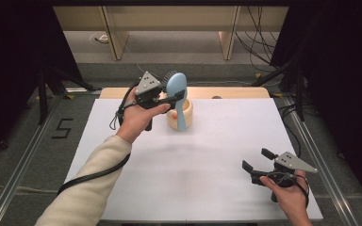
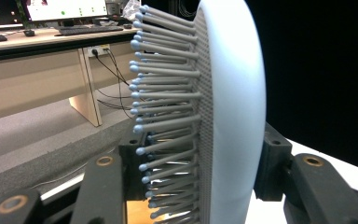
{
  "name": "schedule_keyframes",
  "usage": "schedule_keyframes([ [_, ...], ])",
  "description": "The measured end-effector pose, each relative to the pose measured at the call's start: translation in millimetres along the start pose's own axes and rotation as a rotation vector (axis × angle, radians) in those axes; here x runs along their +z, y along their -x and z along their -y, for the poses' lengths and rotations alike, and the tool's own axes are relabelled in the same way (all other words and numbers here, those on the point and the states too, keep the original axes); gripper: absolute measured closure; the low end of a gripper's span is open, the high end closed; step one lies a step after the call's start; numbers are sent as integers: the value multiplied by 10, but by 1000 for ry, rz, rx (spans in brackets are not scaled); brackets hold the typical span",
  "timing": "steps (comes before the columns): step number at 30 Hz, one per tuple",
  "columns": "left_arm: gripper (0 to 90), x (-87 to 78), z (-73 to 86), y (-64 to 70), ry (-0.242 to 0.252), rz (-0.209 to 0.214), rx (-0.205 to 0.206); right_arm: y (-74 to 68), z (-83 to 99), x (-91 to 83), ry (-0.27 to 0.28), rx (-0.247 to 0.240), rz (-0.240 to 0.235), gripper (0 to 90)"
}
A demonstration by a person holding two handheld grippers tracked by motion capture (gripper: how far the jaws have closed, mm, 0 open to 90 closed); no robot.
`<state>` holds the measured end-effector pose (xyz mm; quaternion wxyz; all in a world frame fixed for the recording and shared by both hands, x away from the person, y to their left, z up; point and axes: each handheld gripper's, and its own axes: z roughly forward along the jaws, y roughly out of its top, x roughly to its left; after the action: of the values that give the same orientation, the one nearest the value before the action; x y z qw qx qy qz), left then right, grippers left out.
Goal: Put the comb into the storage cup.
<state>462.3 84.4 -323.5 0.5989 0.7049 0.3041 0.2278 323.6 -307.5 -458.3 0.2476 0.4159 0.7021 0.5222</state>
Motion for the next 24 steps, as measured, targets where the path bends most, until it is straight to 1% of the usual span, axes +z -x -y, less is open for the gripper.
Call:
schedule_keyframes([
  [11,492,0,-86,-25,14,-3,6,2,5,3,-7,1,-1,92],
  [17,492,17,-84,-30,19,-3,1,2,5,1,-4,3,0,92],
  [24,492,44,-106,-29,21,-3,10,1,4,0,-1,4,-3,92],
])
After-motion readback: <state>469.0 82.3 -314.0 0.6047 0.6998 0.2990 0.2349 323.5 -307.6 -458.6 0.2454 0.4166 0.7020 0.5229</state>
